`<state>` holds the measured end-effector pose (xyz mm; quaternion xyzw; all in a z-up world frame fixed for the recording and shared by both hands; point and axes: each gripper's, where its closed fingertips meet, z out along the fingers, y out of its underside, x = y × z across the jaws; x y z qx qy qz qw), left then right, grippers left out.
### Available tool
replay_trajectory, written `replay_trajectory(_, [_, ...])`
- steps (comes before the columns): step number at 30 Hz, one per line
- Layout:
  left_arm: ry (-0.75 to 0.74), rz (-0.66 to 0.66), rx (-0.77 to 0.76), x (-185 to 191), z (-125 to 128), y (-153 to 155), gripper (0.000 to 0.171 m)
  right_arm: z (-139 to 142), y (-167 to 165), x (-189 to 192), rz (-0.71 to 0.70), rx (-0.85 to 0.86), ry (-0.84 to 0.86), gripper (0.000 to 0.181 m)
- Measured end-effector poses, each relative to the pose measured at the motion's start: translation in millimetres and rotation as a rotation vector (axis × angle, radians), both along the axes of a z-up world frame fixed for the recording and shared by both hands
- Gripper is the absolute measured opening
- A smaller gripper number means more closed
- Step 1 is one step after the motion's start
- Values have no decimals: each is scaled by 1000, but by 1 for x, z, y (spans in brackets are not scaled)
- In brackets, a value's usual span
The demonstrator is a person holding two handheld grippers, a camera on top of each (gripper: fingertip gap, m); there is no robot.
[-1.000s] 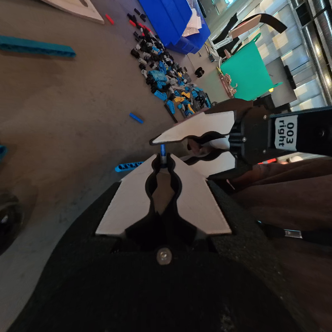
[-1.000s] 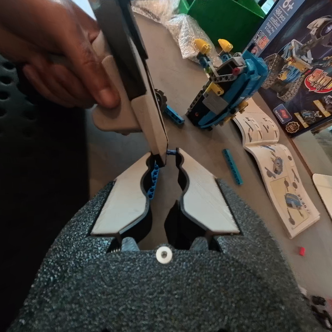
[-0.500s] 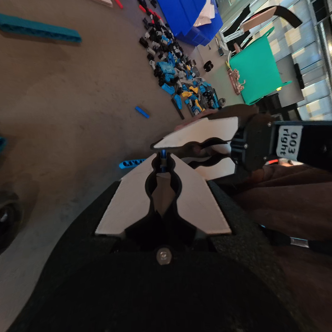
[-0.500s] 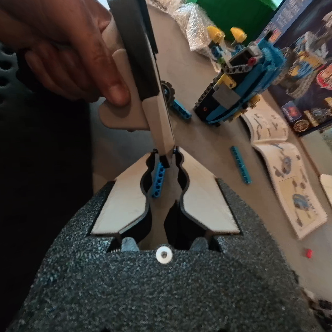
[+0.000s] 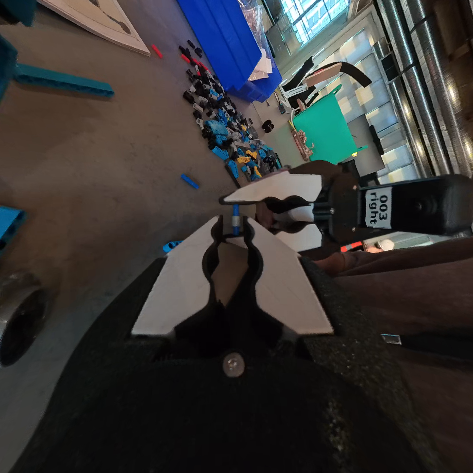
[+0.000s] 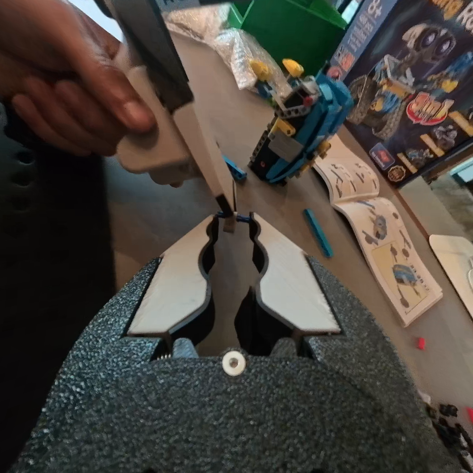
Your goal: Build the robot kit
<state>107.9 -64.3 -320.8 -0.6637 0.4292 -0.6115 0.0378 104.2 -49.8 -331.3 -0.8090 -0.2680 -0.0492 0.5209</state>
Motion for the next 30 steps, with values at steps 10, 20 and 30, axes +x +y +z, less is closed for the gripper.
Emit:
replay_trajectory(10, [-46, -17, 114, -9, 5, 9, 6, -5, -17, 62, -156, -129, 190, 37])
replay_trajectory(20, [-97, -10, 383, -1, 9, 12, 7, -61, -23, 86, -314, -425, 326, 17])
replay_trajectory(30, [71, 28, 421, 32, -22, 22, 7, -25, -10, 53, -132, -379, 564, 3])
